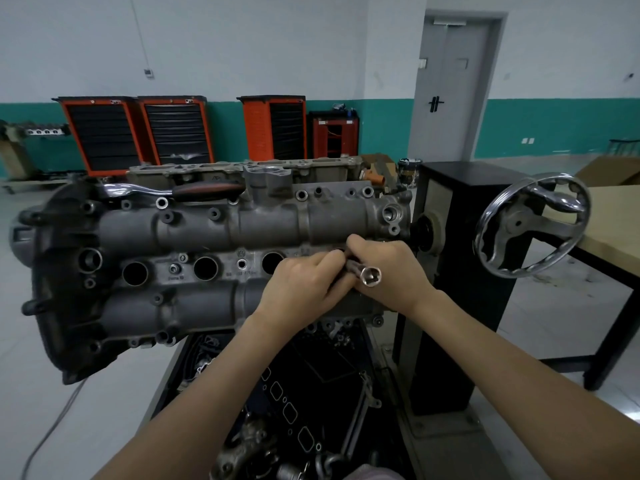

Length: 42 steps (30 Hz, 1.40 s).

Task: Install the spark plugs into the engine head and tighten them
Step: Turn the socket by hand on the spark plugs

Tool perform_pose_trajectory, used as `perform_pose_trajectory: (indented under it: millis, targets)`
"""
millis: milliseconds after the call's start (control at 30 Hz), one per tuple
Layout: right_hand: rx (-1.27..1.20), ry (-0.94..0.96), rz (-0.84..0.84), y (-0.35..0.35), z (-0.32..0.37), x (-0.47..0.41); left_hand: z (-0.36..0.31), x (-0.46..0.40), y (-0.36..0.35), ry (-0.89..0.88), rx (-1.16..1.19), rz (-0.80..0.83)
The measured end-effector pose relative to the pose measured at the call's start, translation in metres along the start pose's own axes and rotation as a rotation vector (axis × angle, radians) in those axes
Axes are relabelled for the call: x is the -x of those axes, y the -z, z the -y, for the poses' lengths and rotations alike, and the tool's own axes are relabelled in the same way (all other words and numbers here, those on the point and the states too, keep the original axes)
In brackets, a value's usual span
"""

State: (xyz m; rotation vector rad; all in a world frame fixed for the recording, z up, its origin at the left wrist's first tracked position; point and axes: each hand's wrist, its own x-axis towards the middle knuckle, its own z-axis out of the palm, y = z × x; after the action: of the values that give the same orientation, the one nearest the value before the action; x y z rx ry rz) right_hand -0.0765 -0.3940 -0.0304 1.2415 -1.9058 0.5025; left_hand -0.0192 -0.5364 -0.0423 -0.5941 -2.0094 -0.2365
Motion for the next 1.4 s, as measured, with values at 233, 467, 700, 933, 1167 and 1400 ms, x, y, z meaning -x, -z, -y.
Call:
perform_pose_trajectory:
  millis: [233, 467, 700, 933, 1167, 1400]
  targets:
    - [-0.039, 0.022, 0.07, 0.0018, 0.0008, 0.001, -0.0027, 0.0008, 0.0024, 0.023, 0.043, -0.016]
    - [0.015, 0.0, 0.054, 0.0013, -0.0005, -0.0003, -0.0006, 0.0006, -0.0005, 0.021, 0.009, -0.013]
    - [-0.052, 0.022, 0.086, 0.0041, 0.0036, 0.0008, 0.0011, 0.0012, -0.0001, 0.052, 0.029, -0.057]
    - [-0.097, -0.029, 0.041, 0.0055, 0.0009, 0.0009, -0.0016, 0.0015, 0.0036, -0.011, 0.07, -0.021]
    - [-0.058, -0.032, 0.078, 0.0047, 0.0025, 0.0002, 0.0024, 0.0012, -0.0017, 0.003, -0.007, -0.041]
    - [-0.051, 0.047, 0.081, 0.0029, 0.0002, 0.0022, -0.0021, 0.0011, 0.0022, 0.057, 0.101, -0.019]
